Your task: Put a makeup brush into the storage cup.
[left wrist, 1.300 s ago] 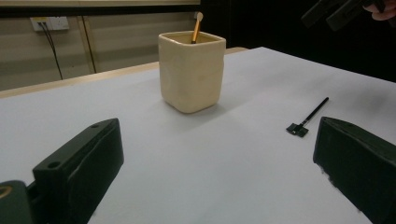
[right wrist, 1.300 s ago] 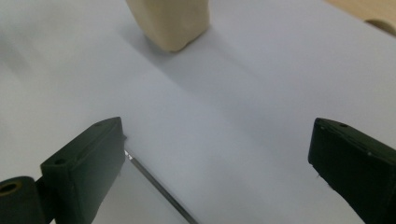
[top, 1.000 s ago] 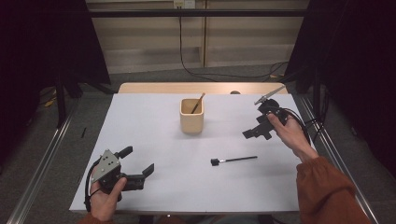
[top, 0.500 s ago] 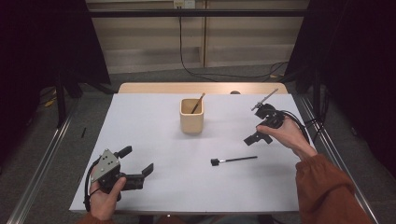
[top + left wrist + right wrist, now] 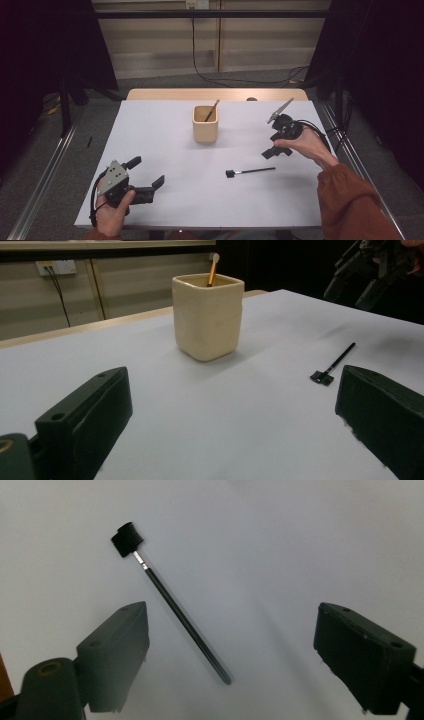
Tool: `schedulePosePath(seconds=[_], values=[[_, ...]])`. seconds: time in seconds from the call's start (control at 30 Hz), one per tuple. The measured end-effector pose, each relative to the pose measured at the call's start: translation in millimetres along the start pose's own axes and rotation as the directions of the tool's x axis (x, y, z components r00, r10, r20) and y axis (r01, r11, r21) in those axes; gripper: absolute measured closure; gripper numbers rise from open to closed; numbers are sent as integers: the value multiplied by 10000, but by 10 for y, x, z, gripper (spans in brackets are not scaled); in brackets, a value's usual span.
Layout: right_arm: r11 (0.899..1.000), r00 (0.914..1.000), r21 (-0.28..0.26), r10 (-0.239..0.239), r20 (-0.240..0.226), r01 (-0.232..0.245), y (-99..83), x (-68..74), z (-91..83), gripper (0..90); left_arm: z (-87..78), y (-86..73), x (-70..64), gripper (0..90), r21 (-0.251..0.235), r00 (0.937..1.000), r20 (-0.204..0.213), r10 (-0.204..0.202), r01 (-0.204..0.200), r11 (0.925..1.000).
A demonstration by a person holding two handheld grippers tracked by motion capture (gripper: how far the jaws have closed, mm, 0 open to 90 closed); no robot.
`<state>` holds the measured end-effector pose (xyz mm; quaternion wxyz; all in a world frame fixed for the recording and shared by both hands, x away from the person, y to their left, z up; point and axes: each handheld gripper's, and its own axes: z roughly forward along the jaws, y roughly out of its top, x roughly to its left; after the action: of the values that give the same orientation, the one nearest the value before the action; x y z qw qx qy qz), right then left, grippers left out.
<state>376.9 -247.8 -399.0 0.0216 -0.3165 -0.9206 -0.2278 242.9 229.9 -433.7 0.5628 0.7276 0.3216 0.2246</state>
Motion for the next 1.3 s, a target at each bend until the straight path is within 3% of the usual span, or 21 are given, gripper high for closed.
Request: schedulePosePath(seconds=[0.17,0.3,0.53,0.6,0.73,0.8,0.83,0.87,0.93,1.0,1.1,1.3], values=[[9928,9933,369,-1134,-219,1141,8,73,91,143,-4,1,-1,19,-39,10000,6,-11,11,10000],[9810,9851,931,-1667,-422,1700,8,117,210,147,-2,1,1,19,-12,10000,13,13,-12,10000],[9577,9679,1443,-2408,-715,2489,15,167,340,207,-3,-2,5,19,13,10000,6,18,-18,10000],[9509,9645,1663,-2500,-848,2611,13,181,371,314,-2,-1,4,19,11,10000,10,19,-19,10000],[9369,9577,2018,-2710,-964,2855,17,205,434,442,-3,-2,4,19,15,10000,15,1,-1,10000],[9368,9607,2157,-2604,-960,2755,20,228,451,489,-3,-2,5,19,34,10000,13,29,-29,10000],[9313,9556,2164,-2786,-957,2932,24,222,457,506,-3,-3,4,19,33,10000,15,19,-19,10000],[9310,9559,2185,-2776,-962,2923,24,228,459,531,-2,-4,5,19,35,10000,16,17,-17,10000],[9261,9502,2155,-2934,-1053,3098,23,231,465,553,-2,-4,5,19,15,10000,13,-7,7,10000],[9208,9506,2380,-2908,-1087,3089,15,252,478,577,-2,-4,6,19,36,10000,25,0,0,10000],[9045,9395,2548,-3252,-1073,3421,5,249,523,586,1,-5,3,19,44,10000,17,6,-6,10000],[8961,9321,2571,-3526,-823,3617,15,252,570,597,0,-7,10,19,65,10000,8,-4,4,10000]])
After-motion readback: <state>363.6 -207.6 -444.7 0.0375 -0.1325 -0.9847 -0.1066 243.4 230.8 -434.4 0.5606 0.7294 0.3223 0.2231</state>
